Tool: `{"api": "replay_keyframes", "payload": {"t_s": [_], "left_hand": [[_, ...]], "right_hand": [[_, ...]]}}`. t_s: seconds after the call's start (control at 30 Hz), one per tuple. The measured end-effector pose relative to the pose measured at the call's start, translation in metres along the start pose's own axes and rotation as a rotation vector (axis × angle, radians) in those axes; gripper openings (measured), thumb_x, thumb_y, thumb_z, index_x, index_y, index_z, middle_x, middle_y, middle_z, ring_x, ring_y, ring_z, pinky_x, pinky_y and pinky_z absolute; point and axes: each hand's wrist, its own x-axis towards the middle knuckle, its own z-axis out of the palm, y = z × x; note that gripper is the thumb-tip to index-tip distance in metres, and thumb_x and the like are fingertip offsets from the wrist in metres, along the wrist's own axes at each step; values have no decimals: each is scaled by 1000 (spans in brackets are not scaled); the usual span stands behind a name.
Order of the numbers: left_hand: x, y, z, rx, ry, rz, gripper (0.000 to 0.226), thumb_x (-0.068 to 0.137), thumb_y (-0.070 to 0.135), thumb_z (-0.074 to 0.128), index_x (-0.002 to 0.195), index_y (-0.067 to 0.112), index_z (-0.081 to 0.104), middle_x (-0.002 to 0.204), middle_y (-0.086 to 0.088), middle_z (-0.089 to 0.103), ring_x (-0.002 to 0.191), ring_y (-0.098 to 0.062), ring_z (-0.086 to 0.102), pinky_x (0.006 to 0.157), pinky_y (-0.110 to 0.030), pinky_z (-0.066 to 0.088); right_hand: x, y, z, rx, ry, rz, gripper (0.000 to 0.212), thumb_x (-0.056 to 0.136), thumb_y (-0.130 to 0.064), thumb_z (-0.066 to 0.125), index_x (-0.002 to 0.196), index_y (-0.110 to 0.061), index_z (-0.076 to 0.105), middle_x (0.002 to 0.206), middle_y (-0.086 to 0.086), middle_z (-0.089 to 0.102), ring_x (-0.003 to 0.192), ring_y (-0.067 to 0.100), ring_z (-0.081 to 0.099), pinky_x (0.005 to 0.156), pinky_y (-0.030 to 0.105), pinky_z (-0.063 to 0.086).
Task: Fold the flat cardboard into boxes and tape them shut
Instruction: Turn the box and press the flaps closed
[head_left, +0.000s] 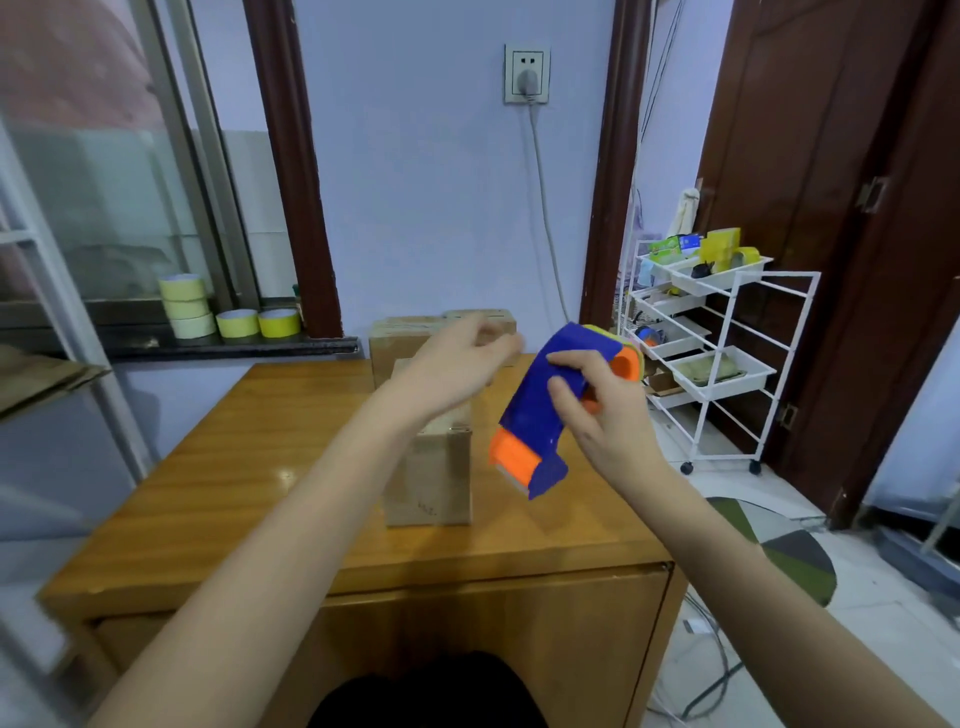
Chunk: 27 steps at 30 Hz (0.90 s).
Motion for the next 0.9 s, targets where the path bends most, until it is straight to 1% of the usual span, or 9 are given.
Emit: {"api": "replay_keyframes", "payload": {"t_s": [0.1, 0.17, 0.23, 0.3, 0.43, 0.53, 0.63, 0.73, 0.9], "left_hand": [[-6, -25, -4, -9, -24, -88, 39, 98, 33, 45, 131, 11, 49, 119, -4, 57, 91, -19, 62, 74, -30, 52], [-14, -42, 0, -51, -66, -163, 39, 99, 34, 44, 130, 11, 48, 116, -3, 58, 89, -17, 62, 71, -27, 52], [-20, -57, 7, -99, -100, -229, 42, 99, 40, 42, 130, 11, 49, 108, -2, 61, 90, -20, 65, 78, -32, 55], [-25, -67, 15, -245, -114, -294, 45, 99, 45, 41, 129, 12, 49, 106, -6, 63, 89, -22, 67, 76, -33, 57], [-32, -73, 23, -640, -41, -360, 45, 98, 45, 44, 119, 7, 56, 97, -14, 69, 81, -22, 69, 67, -30, 57], [-34, -73, 29, -893, 15, -353, 34, 97, 37, 47, 112, 9, 60, 93, -15, 71, 83, -24, 71, 69, -29, 56], [-36, -72, 34, -1119, 31, -387, 32, 95, 32, 52, 116, 9, 60, 102, -17, 71, 90, -26, 71, 71, -31, 57], [-35, -73, 35, -1252, 50, -417, 39, 90, 29, 59, 121, 6, 59, 103, -16, 71, 85, -21, 71, 65, -28, 57], [-38, -72, 38, -1505, -67, -615, 65, 67, 33, 73, 120, 2, 53, 94, -13, 71, 73, -19, 69, 58, -25, 58]], "right_hand": [[10, -3, 2, 176, 176, 279, 14, 92, -31, 48, 99, -21, 55, 85, -15, 57, 76, -3, 53, 64, 10, 39], [15, -2, 6, 273, 243, 392, 15, 96, -30, 49, 99, -17, 54, 87, -10, 56, 76, -2, 54, 65, 11, 40], [15, -3, 11, 378, 253, 479, 15, 97, -22, 54, 105, -10, 53, 93, -7, 54, 75, -8, 54, 63, 9, 42], [13, -5, 14, 410, 195, 518, 30, 91, -17, 63, 117, -9, 49, 102, -9, 51, 83, -6, 55, 66, 9, 45], [9, -12, 21, 463, 88, 496, 60, 81, -6, 72, 128, -20, 38, 110, -17, 45, 86, -15, 56, 73, 9, 47], [7, -18, 27, 487, 131, 469, 66, 80, -8, 74, 131, -24, 35, 116, -15, 47, 94, -9, 57, 77, 13, 48], [6, -26, 30, 470, 206, 425, 66, 82, -10, 72, 136, -21, 35, 115, -11, 50, 94, -6, 58, 77, 13, 48], [3, -29, 34, 448, 236, 375, 59, 87, -3, 66, 136, -10, 35, 100, -12, 49, 80, -10, 56, 73, 10, 46], [-3, -30, 42, 431, 267, 339, 44, 87, -5, 63, 119, -8, 34, 103, -10, 43, 81, -14, 52, 71, 7, 43]]}}
